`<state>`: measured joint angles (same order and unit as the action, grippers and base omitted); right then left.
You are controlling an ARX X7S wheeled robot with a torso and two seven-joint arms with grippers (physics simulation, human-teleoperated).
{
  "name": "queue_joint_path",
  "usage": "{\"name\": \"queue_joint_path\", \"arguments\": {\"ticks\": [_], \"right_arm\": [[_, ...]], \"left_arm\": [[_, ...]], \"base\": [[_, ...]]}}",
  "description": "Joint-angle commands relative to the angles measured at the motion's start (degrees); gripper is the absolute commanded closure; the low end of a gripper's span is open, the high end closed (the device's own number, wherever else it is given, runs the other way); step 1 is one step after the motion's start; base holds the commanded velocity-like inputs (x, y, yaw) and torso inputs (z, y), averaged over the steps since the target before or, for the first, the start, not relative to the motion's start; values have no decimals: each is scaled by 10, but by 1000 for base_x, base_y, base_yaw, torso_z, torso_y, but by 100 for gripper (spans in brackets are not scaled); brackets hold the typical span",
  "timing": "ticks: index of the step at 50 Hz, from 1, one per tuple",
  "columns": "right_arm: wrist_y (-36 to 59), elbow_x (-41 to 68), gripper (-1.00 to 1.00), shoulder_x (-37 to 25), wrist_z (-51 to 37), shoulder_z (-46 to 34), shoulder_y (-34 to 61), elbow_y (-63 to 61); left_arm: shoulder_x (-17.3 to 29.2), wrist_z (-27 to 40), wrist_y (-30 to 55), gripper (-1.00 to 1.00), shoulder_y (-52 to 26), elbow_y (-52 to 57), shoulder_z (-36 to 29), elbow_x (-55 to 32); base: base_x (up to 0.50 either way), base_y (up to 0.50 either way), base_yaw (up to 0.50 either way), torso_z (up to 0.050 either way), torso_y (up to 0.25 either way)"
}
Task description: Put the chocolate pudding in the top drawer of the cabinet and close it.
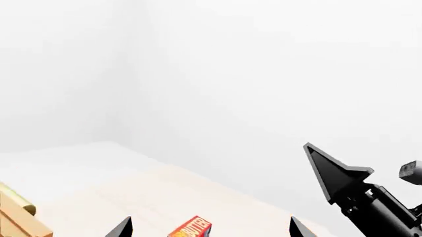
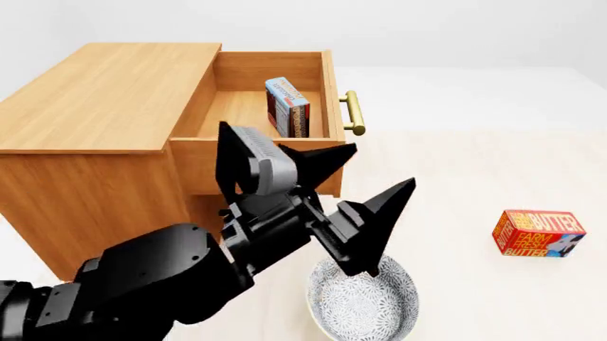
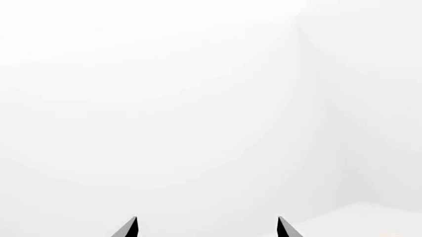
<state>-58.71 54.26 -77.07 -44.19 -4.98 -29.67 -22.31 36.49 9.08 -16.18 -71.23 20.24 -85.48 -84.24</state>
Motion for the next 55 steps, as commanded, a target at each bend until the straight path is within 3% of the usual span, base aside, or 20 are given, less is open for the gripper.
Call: {"name": "queue_joint_path", "arguments": {"ticks": [1,44,55], "right_arm": [[17,15,-100,20,31,74,-58,-9],[134,28,-100,103,73,-14,129,7],[125,34,-100,105,84,-3,111,9]], "left_arm": [[-91,-12,43,-100,-33,-86,-3,-42],[-244,-15,118,-100,-75,-246,-27,-65],[-271,-10,127,-100,-84,-283,-33,-54]], "base": [[0,0,0,0,0],[0,0,0,0,0],[0,0,0,0,0]]}}
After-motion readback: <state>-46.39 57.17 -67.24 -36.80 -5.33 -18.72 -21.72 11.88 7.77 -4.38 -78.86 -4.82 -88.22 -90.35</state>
